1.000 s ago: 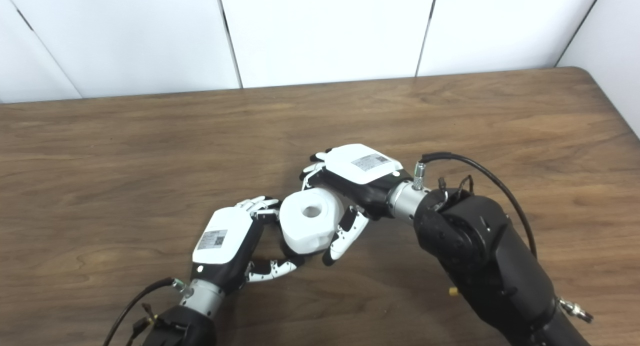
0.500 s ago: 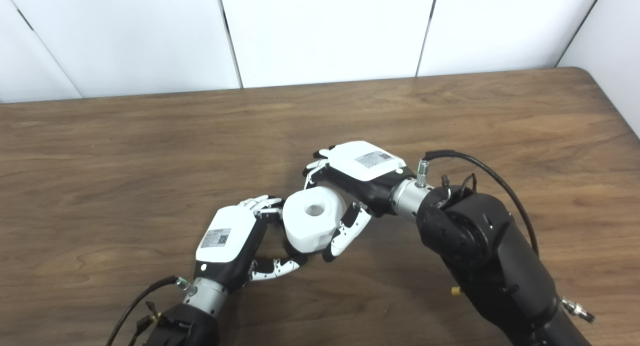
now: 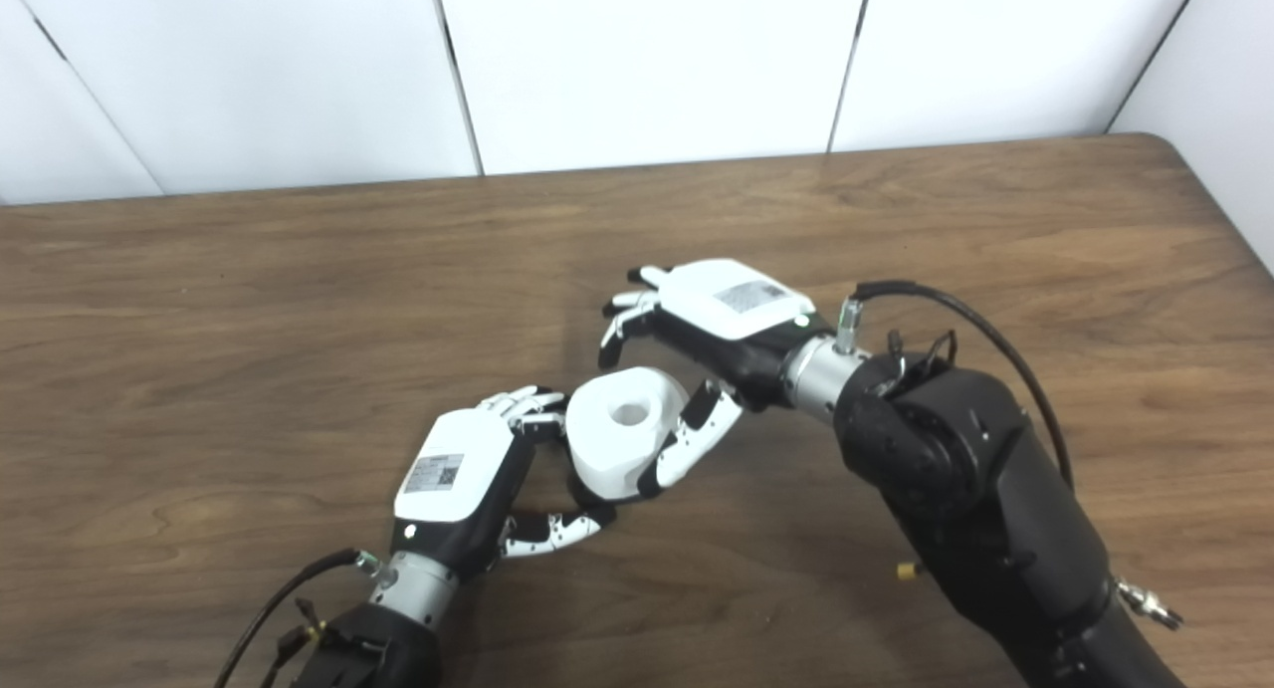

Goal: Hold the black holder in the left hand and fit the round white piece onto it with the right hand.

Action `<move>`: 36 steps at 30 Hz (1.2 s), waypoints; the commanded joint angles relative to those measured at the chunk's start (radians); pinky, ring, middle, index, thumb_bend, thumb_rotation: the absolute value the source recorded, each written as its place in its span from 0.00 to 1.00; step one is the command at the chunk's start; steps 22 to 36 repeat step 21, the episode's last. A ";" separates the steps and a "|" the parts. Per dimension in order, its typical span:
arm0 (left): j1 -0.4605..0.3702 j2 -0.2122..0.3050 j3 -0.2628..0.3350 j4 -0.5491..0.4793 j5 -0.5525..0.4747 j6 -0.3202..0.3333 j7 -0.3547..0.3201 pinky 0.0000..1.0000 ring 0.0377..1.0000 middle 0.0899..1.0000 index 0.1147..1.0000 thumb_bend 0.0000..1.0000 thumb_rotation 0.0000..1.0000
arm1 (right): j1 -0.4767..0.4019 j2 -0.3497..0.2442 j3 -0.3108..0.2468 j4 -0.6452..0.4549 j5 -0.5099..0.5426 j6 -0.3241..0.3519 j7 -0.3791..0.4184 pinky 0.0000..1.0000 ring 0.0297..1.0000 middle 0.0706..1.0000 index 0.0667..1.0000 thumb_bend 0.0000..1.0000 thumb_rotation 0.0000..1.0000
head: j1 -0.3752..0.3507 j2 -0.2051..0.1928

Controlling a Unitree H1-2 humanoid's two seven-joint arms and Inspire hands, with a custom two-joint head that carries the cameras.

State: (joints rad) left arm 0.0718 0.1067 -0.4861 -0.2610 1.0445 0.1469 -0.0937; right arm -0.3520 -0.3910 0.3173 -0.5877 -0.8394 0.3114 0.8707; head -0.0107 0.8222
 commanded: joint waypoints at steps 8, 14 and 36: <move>0.005 0.004 -0.013 0.033 0.002 0.000 -0.027 0.85 0.85 0.78 0.42 0.52 0.05 | -0.063 -0.010 -0.046 -0.058 0.021 0.036 0.033 1.00 1.00 0.91 0.75 1.00 0.45 | -0.001 0.001; 0.002 0.006 -0.012 0.039 0.001 -0.002 -0.022 0.85 0.85 0.77 0.42 0.52 0.05 | -0.119 -0.062 -0.051 -0.104 0.066 0.123 0.176 1.00 1.00 0.96 0.80 1.00 0.47 | 0.000 0.000; 0.003 0.005 -0.010 0.038 0.002 0.005 -0.026 0.85 0.85 0.76 0.42 0.52 0.05 | -0.202 -0.053 -0.128 -0.156 0.050 0.158 0.368 1.00 1.00 0.98 0.83 1.00 0.50 | 0.000 0.001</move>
